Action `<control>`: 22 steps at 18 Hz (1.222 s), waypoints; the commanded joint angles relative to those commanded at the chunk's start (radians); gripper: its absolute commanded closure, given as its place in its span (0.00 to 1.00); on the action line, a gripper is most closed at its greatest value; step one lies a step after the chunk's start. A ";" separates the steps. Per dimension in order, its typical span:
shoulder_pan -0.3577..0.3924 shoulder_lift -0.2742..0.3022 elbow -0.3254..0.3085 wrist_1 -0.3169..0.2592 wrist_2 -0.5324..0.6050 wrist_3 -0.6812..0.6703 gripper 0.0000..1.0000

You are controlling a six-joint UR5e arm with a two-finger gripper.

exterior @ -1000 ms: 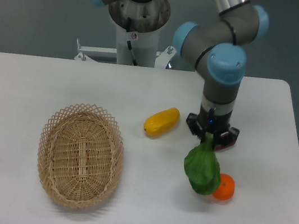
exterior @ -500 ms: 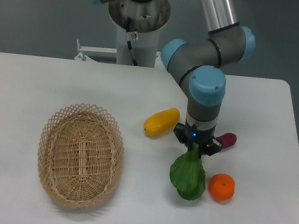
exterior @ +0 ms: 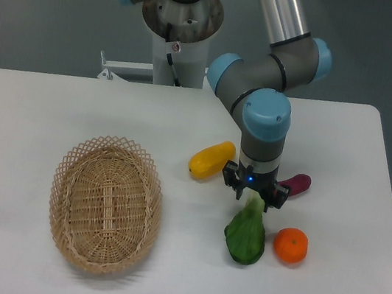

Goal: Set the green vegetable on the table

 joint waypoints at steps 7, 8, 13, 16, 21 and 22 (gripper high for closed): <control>0.100 0.035 0.129 0.003 0.000 0.011 0.00; 0.119 0.038 0.146 0.000 0.000 0.011 0.00; 0.199 0.075 0.183 -0.110 -0.002 0.188 0.00; 0.259 0.101 0.198 -0.207 -0.005 0.368 0.00; 0.311 0.132 0.175 -0.224 -0.011 0.526 0.00; 0.311 0.132 0.175 -0.222 -0.011 0.526 0.00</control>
